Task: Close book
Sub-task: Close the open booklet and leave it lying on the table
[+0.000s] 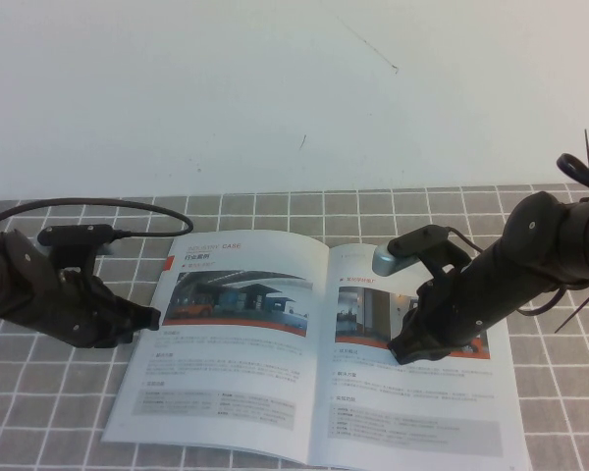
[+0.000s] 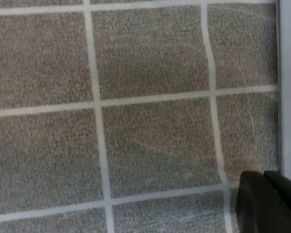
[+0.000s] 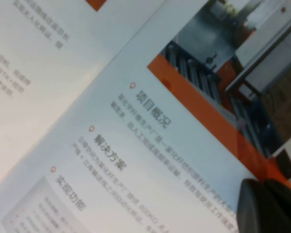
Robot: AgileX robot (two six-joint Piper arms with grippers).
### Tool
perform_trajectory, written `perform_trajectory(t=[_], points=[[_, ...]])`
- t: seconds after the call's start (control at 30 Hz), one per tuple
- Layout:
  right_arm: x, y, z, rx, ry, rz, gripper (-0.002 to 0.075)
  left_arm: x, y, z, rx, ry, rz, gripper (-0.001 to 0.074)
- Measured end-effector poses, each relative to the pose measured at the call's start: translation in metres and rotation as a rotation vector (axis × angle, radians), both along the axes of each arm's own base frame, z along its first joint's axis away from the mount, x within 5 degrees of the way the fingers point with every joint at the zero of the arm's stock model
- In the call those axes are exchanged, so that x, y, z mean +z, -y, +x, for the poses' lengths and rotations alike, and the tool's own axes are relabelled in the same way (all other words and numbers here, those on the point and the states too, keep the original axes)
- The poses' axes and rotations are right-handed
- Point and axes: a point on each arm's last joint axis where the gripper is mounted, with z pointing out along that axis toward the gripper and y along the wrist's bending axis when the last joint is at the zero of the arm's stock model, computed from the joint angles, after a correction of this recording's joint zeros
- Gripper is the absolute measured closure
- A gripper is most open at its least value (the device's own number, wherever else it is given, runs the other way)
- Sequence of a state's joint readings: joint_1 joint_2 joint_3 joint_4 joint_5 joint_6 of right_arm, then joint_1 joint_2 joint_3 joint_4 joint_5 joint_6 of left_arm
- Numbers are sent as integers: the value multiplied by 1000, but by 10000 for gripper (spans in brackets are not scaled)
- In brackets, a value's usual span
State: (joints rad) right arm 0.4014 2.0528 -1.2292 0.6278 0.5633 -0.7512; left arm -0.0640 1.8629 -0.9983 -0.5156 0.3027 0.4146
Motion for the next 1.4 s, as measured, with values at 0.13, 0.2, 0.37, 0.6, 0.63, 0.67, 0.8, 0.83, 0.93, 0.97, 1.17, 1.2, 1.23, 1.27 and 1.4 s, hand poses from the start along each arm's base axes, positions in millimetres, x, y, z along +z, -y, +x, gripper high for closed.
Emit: perform_trajectory(t=[0.13, 0.2, 0.37, 0.6, 0.63, 0.67, 0.8, 0.83, 0.93, 0.97, 1.17, 1.2, 1.23, 1.27, 1.4], points=[[0, 0, 0, 0, 0, 0, 727, -1, 1, 1, -5, -10, -4, 737], [0, 0, 0, 0, 0, 0, 727, -1, 3, 0, -13, -15, -6, 737], [0, 0, 0, 1, 0, -1, 727, 0, 23, -2, -71, -15, -5, 737], [0, 0, 0, 1, 0, -1, 727, 0, 71, -13, -174, -31, -43, 737], [0, 0, 0, 1, 0, -1, 727, -1, 77, -15, -180, -37, -53, 737], [0, 0, 0, 1, 0, -1, 727, -1, 81, -16, -181, -41, -65, 737], [0, 0, 0, 1, 0, -1, 727, 0, 106, -26, -216, -66, -121, 737], [0, 0, 0, 1, 0, -1, 727, 1, 113, -31, -241, -80, -143, 737], [0, 0, 0, 1, 0, -1, 727, 10, 129, -43, -311, -94, -228, 737], [0, 0, 0, 1, 0, -1, 727, 15, 133, -45, -328, -82, -267, 737], [0, 0, 0, 3, 1, -5, 727, 63, 143, -49, -365, 87, -465, 737], [0, 1, 0, 9, 4, -11, 727, 69, 144, -50, -372, 111, -484, 737], [0, 1, 0, 16, 9, -19, 727, 73, 144, -50, -382, 126, -499, 737], [1, 2, 0, 25, 17, -30, 727, 77, 145, -51, -386, 138, -511, 737], [12, 11, -2, 83, 69, -132, 727, 83, 145, -54, -412, 159, -527, 737]])
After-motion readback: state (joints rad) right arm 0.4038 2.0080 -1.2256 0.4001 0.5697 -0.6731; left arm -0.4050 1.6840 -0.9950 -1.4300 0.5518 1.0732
